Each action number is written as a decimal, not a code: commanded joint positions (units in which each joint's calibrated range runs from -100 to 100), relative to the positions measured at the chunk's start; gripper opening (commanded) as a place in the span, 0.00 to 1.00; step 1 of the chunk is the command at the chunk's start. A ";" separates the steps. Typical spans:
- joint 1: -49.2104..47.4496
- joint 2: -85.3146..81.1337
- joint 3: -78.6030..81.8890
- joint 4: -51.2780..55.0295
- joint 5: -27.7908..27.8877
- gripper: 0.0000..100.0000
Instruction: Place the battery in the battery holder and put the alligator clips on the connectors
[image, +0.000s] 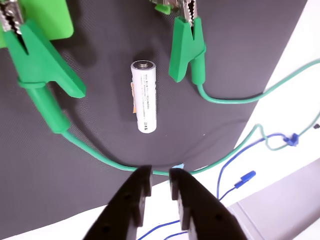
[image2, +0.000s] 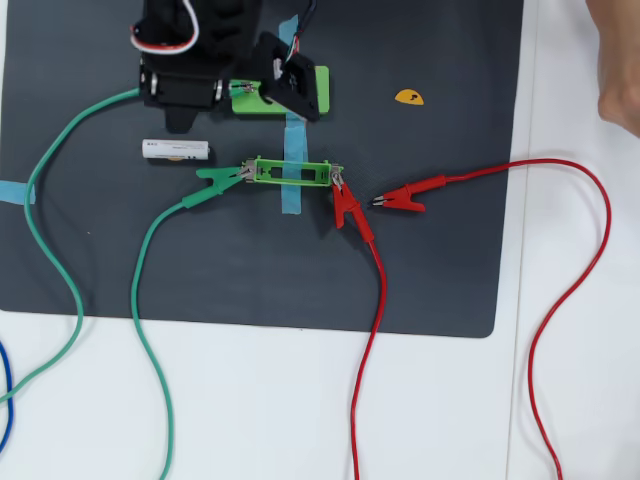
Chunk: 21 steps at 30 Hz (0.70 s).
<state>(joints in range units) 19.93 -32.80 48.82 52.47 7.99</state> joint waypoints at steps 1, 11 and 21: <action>2.53 9.02 -8.47 -0.68 0.32 0.02; 4.04 18.98 -17.07 4.04 1.99 0.09; 0.81 25.53 -20.31 5.25 3.24 0.09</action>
<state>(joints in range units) 21.16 -7.85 31.14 57.44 10.88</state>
